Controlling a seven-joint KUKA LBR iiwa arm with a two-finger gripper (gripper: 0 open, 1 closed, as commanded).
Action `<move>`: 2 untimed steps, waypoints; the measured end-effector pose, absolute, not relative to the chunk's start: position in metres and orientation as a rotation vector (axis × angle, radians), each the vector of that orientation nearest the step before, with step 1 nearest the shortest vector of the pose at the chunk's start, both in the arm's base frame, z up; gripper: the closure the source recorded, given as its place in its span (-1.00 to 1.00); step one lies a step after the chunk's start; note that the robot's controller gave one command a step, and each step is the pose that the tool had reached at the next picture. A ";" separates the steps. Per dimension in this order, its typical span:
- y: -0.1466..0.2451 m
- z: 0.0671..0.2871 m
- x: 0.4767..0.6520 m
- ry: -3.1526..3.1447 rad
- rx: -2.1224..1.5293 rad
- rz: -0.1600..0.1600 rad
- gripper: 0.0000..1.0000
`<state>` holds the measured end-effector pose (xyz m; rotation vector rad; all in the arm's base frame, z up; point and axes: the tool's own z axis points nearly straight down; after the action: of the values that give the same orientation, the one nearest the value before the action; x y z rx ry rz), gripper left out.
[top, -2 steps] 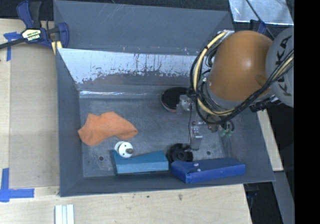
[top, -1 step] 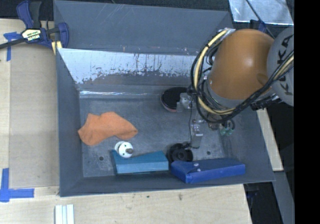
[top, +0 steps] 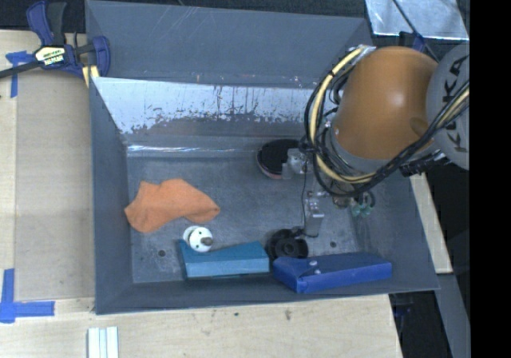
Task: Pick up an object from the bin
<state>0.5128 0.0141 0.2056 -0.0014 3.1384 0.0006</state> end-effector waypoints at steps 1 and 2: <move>-0.021 0.169 0.542 3.134 -0.023 0.000 -1.00; -0.028 0.115 0.524 3.136 -0.056 -0.001 -1.00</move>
Offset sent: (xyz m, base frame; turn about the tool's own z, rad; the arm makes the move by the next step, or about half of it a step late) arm -0.0192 -0.0423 -0.1356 -0.1813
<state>0.5235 -0.0284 0.1150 -0.0556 3.1357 -0.0014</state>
